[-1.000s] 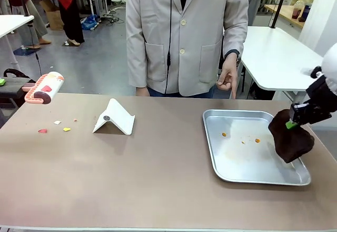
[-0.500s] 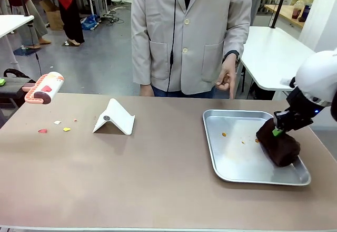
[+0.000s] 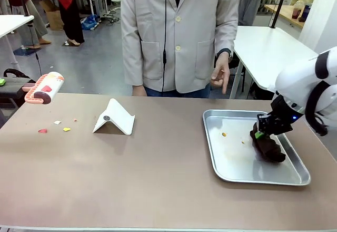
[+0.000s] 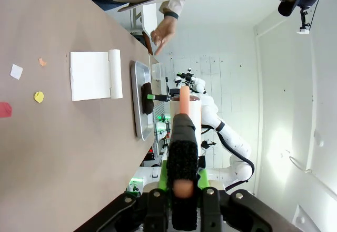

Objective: Clean the surface of the table.
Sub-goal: If a person points to the right, clean the right side of the table with your right hand, and if they point to the left, clean the left side with your left hand.

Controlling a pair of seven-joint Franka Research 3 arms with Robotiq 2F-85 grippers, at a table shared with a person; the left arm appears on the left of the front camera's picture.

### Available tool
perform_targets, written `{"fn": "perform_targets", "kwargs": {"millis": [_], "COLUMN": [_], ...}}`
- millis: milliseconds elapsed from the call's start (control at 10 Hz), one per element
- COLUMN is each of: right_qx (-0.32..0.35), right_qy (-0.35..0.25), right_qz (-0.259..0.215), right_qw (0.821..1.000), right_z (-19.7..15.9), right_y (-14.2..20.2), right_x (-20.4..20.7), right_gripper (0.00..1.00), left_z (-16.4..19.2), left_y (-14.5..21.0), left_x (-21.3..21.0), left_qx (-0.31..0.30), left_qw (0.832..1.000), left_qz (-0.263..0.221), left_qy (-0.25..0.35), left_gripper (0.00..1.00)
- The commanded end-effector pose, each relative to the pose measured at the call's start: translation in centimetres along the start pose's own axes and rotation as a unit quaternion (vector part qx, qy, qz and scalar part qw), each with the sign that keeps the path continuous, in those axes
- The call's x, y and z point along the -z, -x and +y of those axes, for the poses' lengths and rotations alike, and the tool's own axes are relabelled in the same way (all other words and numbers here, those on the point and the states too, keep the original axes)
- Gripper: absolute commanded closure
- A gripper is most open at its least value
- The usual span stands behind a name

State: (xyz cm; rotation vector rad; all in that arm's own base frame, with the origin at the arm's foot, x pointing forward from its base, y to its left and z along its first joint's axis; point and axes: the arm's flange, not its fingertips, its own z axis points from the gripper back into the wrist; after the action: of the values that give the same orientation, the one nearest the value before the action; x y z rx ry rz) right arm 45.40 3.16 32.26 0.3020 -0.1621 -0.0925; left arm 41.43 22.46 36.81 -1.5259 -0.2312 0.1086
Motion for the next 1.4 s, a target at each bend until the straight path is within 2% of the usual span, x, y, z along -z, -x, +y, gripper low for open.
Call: {"fn": "perform_targets", "kwargs": {"millis": [0, 700, 900, 1300], "right_qx": [-0.005, -0.094, -0.147, -0.254], "right_qy": [-0.034, -0.117, -0.141, -0.139], "right_qz": [-0.013, -0.031, -0.017, 0.013], "right_qw": [0.999, 0.988, 0.979, 0.957], "right_z": [0.4, 6.4, 8.0, 9.2], "right_y": [-0.7, -0.9, -0.7, 0.5], "right_x": [1.5, 5.6, 6.4, 6.6], "right_gripper": [0.89, 0.89, 0.89, 0.89], "left_z": [-0.4, -0.4, -0.4, -0.4], "left_y": [0.2, 0.2, 0.2, 0.2], "left_x": [-0.1, -0.1, -0.1, -0.1], "left_qx": [0.002, 0.002, 0.002, 0.002], "left_qw": [1.0, 1.0, 1.0, 1.0], "left_qz": [0.005, 0.005, 0.005, 0.005], "left_qy": [0.001, 0.001, 0.001, 0.001], "left_gripper": [1.0, 1.0, 1.0, 1.0]}}
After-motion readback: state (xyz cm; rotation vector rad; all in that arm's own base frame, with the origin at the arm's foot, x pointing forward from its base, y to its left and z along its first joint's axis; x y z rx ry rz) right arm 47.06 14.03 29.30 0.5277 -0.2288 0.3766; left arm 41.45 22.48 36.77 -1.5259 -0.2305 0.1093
